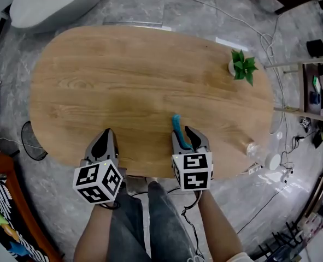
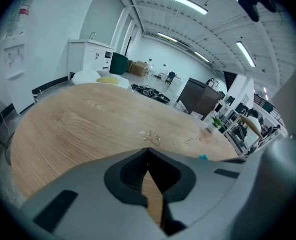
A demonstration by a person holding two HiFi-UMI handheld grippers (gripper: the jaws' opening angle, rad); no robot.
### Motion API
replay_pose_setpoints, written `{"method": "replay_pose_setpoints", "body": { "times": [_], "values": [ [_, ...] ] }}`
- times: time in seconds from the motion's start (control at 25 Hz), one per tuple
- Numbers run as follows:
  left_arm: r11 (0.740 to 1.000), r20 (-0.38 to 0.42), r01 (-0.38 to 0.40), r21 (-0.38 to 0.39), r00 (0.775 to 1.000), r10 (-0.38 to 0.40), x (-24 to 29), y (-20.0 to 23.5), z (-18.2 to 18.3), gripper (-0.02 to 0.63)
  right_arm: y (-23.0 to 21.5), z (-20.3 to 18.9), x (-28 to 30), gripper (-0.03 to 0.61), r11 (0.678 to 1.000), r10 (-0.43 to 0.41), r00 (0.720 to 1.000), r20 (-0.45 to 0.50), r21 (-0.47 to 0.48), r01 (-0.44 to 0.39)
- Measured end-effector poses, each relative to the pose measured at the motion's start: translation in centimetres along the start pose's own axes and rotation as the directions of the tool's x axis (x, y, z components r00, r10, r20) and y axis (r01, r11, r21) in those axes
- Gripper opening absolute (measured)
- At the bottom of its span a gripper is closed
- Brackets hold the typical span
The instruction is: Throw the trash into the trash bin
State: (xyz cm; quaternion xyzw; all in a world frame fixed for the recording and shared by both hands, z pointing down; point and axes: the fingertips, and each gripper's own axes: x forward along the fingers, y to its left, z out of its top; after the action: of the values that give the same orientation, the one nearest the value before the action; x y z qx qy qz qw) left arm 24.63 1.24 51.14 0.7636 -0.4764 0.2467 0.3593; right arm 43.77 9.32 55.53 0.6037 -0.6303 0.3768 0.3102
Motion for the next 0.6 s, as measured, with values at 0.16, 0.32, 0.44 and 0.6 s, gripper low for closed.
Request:
{"method": "replay_pose_setpoints", "body": {
  "times": [0.16, 0.32, 0.44, 0.6],
  "values": [
    [1.000, 0.002, 0.003, 0.004, 1.000, -0.003, 0.29, -0.15, 0.22, -0.009, 0.11, -0.36, 0.17, 0.116, 1.000, -0.010, 1.000, -0.022, -0.022, 0.009],
    [1.000, 0.011, 0.000, 0.000, 1.000, 0.000, 0.25, -0.13, 0.65, -0.009, 0.24, -0.53, 0.10, 0.091, 1.000, -0.009, 0.999, -0.033, -0.017, 0.009],
    [1.000, 0.013, 0.000, 0.001, 1.000, 0.000, 0.21, -0.05, 0.70, -0.009, -0.06, -0.58, 0.06, 0.073, 1.000, -0.022, 0.999, -0.036, -0.017, 0.022],
    [1.000, 0.015, -0.008, -0.006, 1.000, 0.008, -0.04, 0.39, 0.55, -0.009, -0.03, -0.94, 0.11, 0.048, 1.000, -0.022, 0.998, -0.053, -0.021, 0.021]
  ]
}}
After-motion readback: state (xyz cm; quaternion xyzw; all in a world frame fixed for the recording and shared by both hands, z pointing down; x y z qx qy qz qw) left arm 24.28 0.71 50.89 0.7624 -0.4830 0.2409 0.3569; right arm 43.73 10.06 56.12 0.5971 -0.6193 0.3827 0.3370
